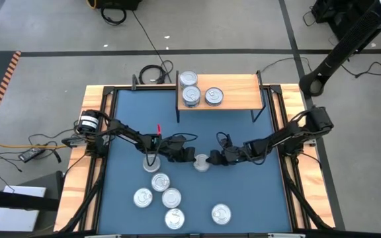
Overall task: Stack canned seafood by type on shelf
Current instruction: Stack the blue tuna can on top of the blue tuna can on the shelf
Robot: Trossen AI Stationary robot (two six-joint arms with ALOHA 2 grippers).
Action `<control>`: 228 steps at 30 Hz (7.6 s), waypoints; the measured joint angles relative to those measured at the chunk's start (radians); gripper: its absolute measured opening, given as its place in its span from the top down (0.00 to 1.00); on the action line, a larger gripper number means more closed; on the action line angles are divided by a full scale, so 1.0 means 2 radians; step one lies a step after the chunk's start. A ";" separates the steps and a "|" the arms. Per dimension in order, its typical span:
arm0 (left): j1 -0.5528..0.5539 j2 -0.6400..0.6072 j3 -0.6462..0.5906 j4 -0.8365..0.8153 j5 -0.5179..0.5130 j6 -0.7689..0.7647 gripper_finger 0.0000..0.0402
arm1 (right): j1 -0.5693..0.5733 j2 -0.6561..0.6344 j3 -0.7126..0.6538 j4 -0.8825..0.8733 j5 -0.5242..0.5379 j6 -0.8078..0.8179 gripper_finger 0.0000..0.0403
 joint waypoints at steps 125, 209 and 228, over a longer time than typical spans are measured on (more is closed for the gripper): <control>0.046 -0.305 -0.170 0.067 -0.081 0.066 0.93 | -0.385 -0.234 0.068 -0.091 -0.125 -0.140 0.67; 0.046 -0.305 -0.170 0.066 -0.077 0.075 0.93 | -0.466 -0.256 0.069 -0.181 -0.272 -0.223 0.49; 0.046 -0.305 -0.170 0.067 -0.071 0.079 0.93 | -0.494 -0.256 0.068 -0.182 -0.340 -0.213 0.49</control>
